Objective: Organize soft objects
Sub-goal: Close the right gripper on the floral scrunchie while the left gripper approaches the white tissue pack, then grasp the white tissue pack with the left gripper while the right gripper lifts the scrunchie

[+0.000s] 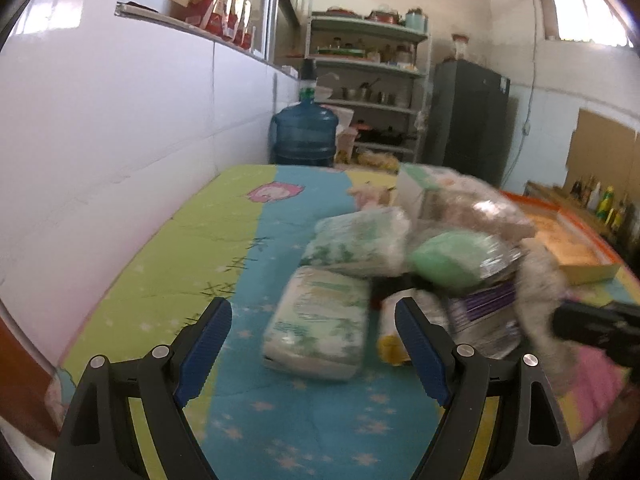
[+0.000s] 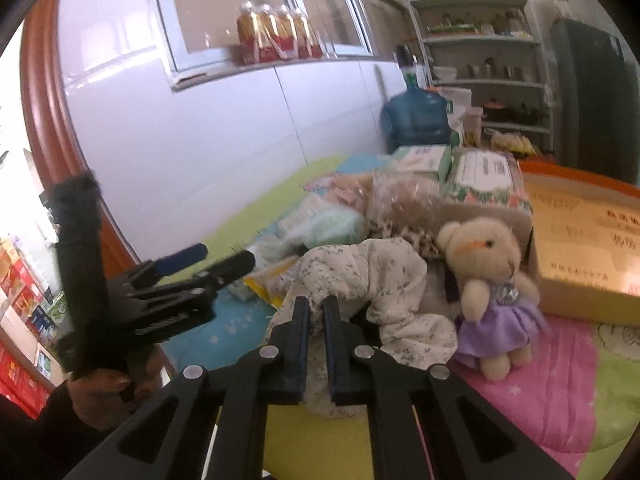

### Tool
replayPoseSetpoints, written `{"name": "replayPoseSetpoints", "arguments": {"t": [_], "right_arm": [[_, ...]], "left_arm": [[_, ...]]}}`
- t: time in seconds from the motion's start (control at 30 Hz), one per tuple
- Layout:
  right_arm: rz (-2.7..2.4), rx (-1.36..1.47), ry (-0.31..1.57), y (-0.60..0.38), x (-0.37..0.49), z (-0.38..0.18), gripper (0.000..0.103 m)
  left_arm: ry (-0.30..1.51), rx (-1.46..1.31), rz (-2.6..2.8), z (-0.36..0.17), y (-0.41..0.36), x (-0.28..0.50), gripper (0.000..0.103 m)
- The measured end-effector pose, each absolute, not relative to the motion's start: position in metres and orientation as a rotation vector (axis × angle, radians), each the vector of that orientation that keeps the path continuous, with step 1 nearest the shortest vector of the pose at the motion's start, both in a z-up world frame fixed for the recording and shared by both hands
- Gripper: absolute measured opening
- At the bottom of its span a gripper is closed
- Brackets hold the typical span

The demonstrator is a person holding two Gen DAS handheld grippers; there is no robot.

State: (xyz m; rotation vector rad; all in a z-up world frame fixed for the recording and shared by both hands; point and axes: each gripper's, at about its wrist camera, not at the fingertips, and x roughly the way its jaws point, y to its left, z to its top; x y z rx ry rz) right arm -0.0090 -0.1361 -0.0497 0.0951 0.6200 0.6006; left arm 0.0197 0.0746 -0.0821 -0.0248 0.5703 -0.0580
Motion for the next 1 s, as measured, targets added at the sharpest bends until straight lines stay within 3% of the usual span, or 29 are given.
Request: {"name": "replayPoseSetpoints", "arguments": {"t": [0.37,0.43,0.47,0.5,1.0], "right_arm": [[0.610,0.119,0.617,-0.135,-0.006,-0.045,0.008],[0.617,0.130,0.618,-0.135,-0.007,-0.045,0.008],[0.621,0.134,0.617,-0.136,-0.007,-0.045,0.008],[0.624,0.134,0.615,-0.136,-0.008,-0.044,0.008],[0.691,0.157,0.512,-0.151,-0.030,-0.023,0.008]], "left_arm": [[0.721,0.017,-0.156,-0.096,0.078,0.055,0.082],[0.741,0.002,-0.168,-0.099,0.078,0.056,0.069],[0.748,-0.013,-0.180,-0.101,0.079,0.057,0.057],[0.746,-0.025,-0.184,-0.103,0.080,0.056,0.054],[0.621,-0.045,-0.118,-0.066,0.092,0.000,0.052]]}}
